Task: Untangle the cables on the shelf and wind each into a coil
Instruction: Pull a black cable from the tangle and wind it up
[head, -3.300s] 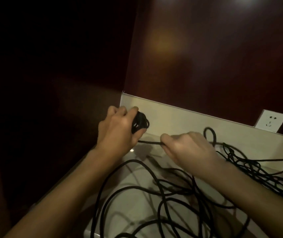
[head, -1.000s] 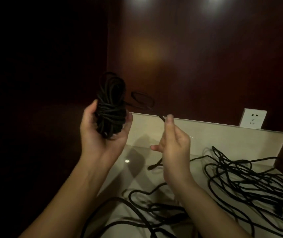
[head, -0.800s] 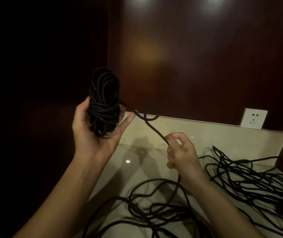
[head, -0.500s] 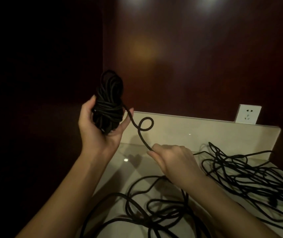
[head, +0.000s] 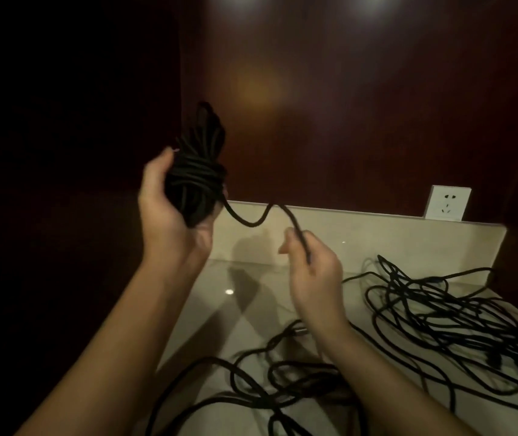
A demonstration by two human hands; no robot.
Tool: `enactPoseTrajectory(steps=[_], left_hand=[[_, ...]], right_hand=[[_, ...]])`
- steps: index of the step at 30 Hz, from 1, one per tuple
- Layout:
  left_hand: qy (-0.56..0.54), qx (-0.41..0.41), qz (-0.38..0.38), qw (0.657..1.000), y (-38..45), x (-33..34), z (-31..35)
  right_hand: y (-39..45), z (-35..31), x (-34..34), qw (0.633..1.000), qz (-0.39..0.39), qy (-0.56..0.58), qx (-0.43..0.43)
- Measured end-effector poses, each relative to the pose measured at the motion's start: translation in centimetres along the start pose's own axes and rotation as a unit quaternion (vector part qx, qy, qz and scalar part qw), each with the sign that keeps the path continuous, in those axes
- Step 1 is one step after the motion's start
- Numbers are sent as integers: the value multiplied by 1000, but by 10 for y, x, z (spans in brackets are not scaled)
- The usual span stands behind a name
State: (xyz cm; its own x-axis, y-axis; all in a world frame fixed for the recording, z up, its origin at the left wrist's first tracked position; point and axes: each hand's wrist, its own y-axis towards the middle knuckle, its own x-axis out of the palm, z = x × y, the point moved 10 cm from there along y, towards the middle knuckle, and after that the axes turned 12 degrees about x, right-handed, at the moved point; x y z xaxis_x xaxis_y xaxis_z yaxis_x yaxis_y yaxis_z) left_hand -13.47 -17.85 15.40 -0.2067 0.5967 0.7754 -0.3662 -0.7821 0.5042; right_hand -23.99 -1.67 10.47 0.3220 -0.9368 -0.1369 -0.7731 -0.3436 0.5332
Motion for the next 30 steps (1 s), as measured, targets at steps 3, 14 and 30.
enactPoseTrajectory(steps=[3, 14, 30], left_hand=[[50, 23, -11, 998, 7, -3, 12], [81, -147, -109, 980, -12, 23, -26], [93, -60, -51, 992, 13, 10, -27]], right_hand=[[5, -8, -23, 997, 21, -48, -65], [31, 0, 9, 838, -215, -465, -186], [-9, 14, 7, 972, -220, -82, -10]])
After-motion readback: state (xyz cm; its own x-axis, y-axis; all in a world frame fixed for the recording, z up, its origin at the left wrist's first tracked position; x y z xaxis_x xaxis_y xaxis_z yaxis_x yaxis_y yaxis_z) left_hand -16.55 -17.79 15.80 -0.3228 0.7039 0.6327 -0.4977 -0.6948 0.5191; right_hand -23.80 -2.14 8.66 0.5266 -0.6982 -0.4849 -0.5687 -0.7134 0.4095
